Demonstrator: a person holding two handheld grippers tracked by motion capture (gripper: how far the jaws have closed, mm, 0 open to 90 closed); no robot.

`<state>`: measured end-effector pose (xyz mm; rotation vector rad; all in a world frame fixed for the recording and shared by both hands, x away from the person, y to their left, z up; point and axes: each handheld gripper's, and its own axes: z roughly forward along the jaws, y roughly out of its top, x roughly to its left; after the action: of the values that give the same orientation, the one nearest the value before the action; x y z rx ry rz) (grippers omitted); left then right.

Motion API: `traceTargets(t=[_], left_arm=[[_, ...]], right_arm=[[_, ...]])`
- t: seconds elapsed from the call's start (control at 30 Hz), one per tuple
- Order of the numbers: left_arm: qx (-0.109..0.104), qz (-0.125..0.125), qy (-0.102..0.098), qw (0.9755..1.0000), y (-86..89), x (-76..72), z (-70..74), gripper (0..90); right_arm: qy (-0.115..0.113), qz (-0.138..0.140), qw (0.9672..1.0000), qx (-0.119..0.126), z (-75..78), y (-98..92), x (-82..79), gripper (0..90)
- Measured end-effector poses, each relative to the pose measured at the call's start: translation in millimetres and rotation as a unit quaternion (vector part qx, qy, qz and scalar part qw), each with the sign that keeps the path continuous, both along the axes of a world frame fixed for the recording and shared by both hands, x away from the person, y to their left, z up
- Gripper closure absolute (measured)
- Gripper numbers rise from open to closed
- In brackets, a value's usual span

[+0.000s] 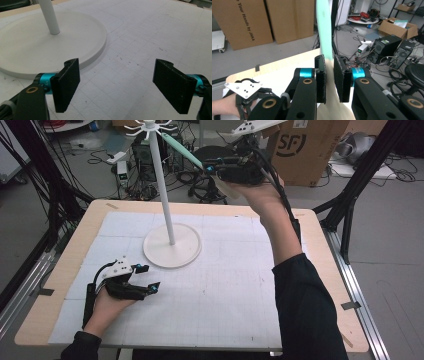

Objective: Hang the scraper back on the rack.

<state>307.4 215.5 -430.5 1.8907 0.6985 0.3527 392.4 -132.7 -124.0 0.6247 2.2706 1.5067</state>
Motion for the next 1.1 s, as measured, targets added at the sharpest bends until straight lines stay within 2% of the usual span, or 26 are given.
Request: traceTargets(t=[0.17,0.27,0.33,0.53,0.67,0.8,0.93,1.1], left_arm=[[0.001,0.000,0.000,1.0000,0.0,-0.3,0.0,22.5],[-0.002,0.002,0.000,1.0000,0.4,-0.5,0.2,22.4],[-0.002,0.001,0.000,1.0000,1.3,-0.7,0.7,22.4],[0.000,0.003,0.000,1.0000,3.6,-1.8,0.9,22.3],[-0.003,0.008,-0.001,1.0000,7.4,-2.3,2.0,22.2],[-0.007,0.018,-0.003,0.9998,12.2,-3.4,2.9,22.2],[-0.009,0.028,-0.006,0.9995,16.9,-3.3,4.1,22.2],[-0.004,0.043,-0.010,0.9990,21.9,-3.7,4.9,22.2]], right_arm=[[0.004,-0.004,1.0000,-0.003,-3.6,5.2,3.7,80.6],[0.004,-0.006,0.9999,-0.014,-8.4,8.7,6.3,77.7],[0.006,-0.007,0.9999,-0.010,-12.0,8.3,7.4,68.4],[0.008,-0.008,0.9999,-0.004,-30.6,-6.2,8.1,51.0],[0.014,0.000,0.9999,0.001,-55.2,-22.2,4.4,40.5],[0.014,0.009,0.9999,0.005,-87.3,-42.7,-4.6,30.6],[0.013,0.008,0.9999,-0.002,-119.7,-68.1,-18.3,26.2],[0.016,-0.002,0.9998,0.009,-156.8,-100.3,-39.6,23.4]])
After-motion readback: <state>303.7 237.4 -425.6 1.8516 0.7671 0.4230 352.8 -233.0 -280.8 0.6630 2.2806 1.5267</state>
